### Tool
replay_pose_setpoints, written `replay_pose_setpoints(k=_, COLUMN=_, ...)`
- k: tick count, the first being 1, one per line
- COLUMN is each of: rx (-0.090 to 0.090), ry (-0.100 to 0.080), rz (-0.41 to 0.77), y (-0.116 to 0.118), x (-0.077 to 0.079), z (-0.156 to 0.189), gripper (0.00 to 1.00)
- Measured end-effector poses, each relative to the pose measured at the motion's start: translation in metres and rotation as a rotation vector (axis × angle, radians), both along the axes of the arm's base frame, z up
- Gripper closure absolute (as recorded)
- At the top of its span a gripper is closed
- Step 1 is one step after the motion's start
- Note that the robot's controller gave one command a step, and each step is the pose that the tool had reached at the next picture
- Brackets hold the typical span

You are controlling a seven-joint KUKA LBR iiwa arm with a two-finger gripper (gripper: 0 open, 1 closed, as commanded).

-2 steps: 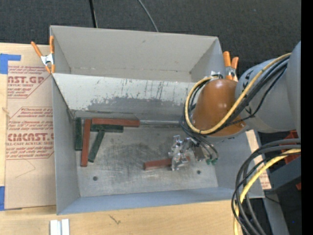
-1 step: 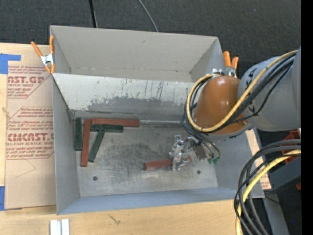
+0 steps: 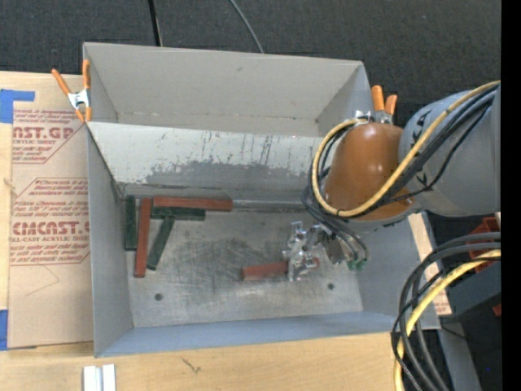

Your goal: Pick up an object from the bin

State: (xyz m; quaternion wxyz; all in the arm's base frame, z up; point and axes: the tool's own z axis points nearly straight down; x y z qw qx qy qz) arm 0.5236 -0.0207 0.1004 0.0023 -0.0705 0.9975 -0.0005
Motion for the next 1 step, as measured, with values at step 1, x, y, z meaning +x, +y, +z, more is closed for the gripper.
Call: replay_pose_setpoints(k=1, rx=0.000, ry=0.001, rz=0.000, y=0.0001, x=-0.0002, z=0.0032, gripper=1.00)
